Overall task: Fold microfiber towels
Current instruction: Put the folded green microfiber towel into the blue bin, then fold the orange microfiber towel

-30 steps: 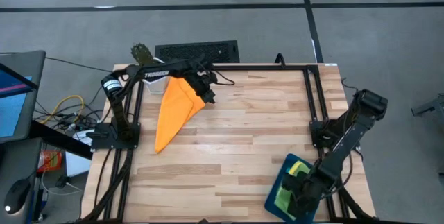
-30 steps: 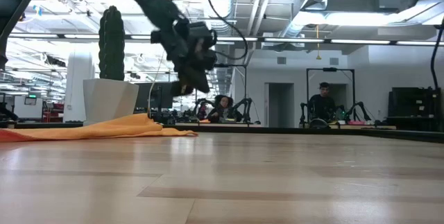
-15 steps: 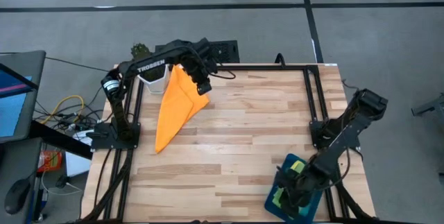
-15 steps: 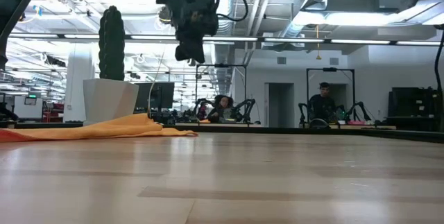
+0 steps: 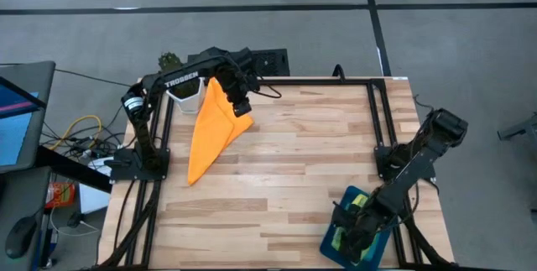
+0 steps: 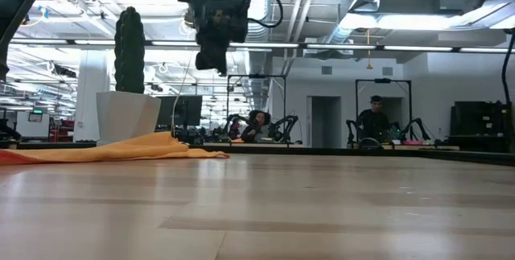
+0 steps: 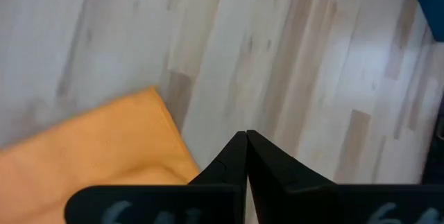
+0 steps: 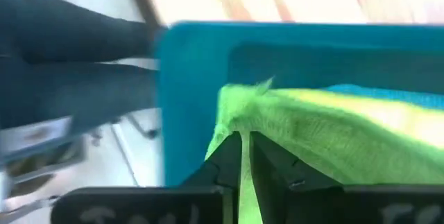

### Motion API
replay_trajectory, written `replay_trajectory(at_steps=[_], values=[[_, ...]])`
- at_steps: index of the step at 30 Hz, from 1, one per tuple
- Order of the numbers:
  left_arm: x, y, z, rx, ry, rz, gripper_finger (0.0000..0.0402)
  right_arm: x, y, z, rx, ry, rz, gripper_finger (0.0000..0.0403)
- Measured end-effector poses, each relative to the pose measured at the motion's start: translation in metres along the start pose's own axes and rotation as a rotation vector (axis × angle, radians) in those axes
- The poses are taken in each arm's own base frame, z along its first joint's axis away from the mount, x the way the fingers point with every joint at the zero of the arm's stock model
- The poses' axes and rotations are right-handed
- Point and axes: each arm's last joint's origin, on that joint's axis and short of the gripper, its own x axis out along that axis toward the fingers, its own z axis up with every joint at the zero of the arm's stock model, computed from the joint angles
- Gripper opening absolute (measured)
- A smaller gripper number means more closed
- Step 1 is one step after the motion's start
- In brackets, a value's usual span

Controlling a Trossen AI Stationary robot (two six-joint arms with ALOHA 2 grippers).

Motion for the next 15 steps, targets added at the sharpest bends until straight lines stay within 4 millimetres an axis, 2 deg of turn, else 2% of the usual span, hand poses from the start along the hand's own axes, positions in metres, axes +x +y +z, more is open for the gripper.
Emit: replay_trajectory(at_steps=[5,8,12,15], values=[[-0.024,-0.019,-0.016,0.006,0.027,0.054,0.0,-0.05,-0.003,0.017,0.028,-0.112,0.073,0.0054],[-0.042,-0.035,-0.026,0.029,0.013,0.147,0.0,-0.079,-0.016,0.034,0.035,-0.218,0.061,0.0054],[-0.068,-0.058,-0.043,0.002,-0.047,0.179,0.0,-0.102,-0.045,0.063,0.018,-0.328,-0.079,0.0054],[-0.086,-0.075,-0.06,-0.025,-0.107,0.173,0.0,-0.112,-0.073,0.095,-0.003,-0.407,-0.226,0.0054]])
